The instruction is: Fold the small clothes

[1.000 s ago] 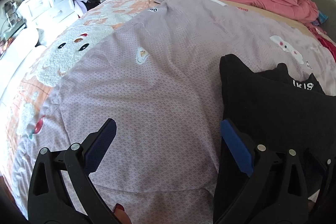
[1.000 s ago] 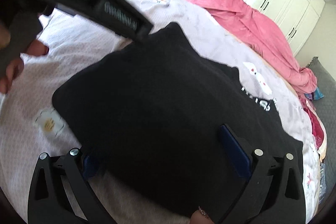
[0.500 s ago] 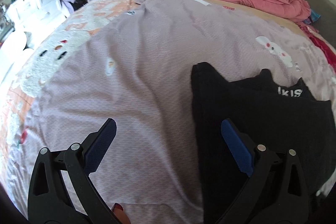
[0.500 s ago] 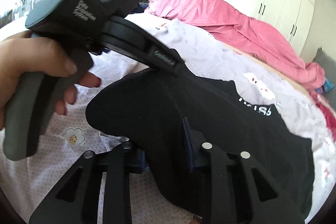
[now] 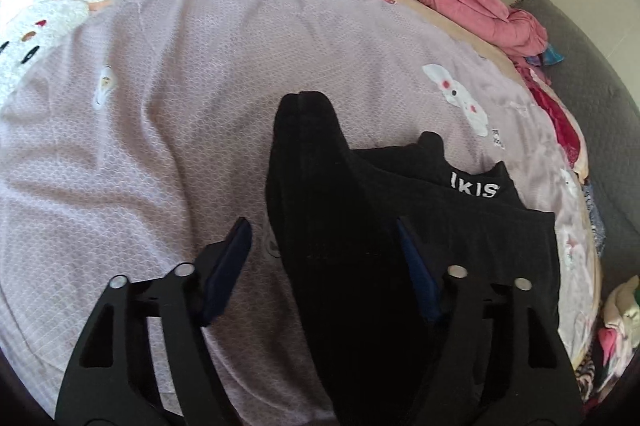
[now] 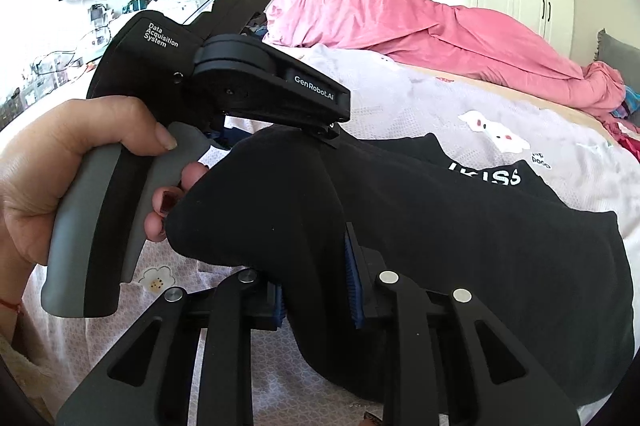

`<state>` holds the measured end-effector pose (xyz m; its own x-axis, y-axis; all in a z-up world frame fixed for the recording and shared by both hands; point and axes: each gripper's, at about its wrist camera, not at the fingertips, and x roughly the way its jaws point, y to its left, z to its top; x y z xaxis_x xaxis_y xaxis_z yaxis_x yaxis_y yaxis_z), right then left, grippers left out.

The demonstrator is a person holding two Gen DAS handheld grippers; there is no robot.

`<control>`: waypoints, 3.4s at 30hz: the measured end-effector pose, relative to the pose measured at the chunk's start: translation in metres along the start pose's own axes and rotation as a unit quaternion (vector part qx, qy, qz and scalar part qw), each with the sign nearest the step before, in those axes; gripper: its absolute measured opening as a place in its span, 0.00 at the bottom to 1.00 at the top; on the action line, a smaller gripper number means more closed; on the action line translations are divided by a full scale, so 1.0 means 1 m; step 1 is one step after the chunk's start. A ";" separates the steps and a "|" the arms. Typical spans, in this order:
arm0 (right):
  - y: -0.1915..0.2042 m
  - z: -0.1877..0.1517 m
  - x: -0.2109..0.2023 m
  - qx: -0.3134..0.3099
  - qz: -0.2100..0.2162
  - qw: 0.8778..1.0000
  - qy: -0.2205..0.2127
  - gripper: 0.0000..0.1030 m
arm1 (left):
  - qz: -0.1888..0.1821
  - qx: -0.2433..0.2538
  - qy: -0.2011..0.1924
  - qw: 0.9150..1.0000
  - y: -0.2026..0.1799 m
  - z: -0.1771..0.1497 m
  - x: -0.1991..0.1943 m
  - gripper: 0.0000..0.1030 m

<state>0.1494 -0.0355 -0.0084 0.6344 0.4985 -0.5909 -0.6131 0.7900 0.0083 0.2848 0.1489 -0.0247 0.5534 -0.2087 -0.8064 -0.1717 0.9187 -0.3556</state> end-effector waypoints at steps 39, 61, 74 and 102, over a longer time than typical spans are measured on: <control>-0.038 -0.005 -0.066 0.102 -0.010 0.991 -0.088 0.20 | -0.051 0.063 -0.079 0.994 -0.077 -0.017 -0.063 0.11; -0.158 -0.061 -0.110 0.270 0.010 0.958 -0.097 0.19 | 0.008 0.164 -0.031 0.986 -0.236 -0.039 -0.004 0.16; -0.211 -0.111 -0.106 0.382 0.074 0.920 -0.051 0.29 | -0.037 0.160 -0.002 0.986 -0.274 -0.061 0.038 0.68; -0.280 -0.041 -0.060 0.295 0.097 0.949 0.058 0.23 | 0.037 0.180 -0.036 0.982 -0.188 -0.087 0.012 0.68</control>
<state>0.2636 -0.3016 -0.0086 0.4595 0.6401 -0.6157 -0.3220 0.7661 0.5562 0.2524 -0.0558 -0.0085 0.6080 -0.1250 -0.7840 0.0787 0.9922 -0.0971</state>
